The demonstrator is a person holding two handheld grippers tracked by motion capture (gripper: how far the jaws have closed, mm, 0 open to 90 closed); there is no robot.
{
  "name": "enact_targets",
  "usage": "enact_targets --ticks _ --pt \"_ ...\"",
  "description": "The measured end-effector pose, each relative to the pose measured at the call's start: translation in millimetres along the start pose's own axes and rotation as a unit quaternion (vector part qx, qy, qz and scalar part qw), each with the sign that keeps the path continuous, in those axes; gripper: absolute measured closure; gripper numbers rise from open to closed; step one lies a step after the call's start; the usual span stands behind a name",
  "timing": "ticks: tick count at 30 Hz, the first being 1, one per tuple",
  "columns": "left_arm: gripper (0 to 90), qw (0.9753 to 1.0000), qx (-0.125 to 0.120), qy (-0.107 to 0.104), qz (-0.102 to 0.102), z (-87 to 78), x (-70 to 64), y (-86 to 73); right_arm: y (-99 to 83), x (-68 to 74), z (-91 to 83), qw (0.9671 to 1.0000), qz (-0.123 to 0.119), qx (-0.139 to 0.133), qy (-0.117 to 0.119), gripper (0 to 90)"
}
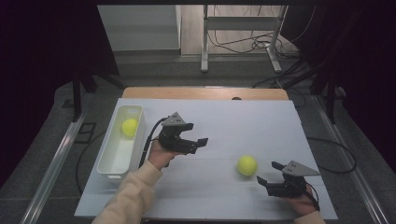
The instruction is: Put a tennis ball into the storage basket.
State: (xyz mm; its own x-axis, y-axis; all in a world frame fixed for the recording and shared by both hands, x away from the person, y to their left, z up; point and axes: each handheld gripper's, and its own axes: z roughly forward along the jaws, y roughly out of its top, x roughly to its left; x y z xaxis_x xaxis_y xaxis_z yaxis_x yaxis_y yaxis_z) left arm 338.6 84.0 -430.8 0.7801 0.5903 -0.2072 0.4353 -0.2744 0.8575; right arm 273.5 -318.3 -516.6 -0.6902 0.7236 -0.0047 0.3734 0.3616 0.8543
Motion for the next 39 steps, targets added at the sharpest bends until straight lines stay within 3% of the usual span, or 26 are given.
enact_targets --ticks 4,10,17,21,39 --pt "14.9 0.9999 0.004 -0.009 0.003 4.1 -3.6 -1.1 -0.2 4.2 -1.4 0.9999 -0.010 0.007 -0.005 15.8" --pt "14.9 0.9997 0.012 -0.018 0.006 12.1 -7.6 -3.4 -0.4 4.0 -2.7 0.9999 -0.005 0.005 -0.011 15.8" --pt "14.8 0.9995 0.022 -0.021 0.009 18.7 -9.9 -5.6 -0.5 4.1 -2.3 0.9999 -0.006 0.008 -0.010 15.9" --pt "14.8 0.9992 0.026 -0.027 0.011 25.9 -12.5 -5.9 0.8 3.9 -3.2 1.0000 0.004 -0.004 0.002 15.8" --pt "14.8 0.9976 0.048 -0.046 0.019 56.8 -23.1 -8.3 1.9 4.7 -5.1 1.0000 0.001 -0.006 0.001 15.9"
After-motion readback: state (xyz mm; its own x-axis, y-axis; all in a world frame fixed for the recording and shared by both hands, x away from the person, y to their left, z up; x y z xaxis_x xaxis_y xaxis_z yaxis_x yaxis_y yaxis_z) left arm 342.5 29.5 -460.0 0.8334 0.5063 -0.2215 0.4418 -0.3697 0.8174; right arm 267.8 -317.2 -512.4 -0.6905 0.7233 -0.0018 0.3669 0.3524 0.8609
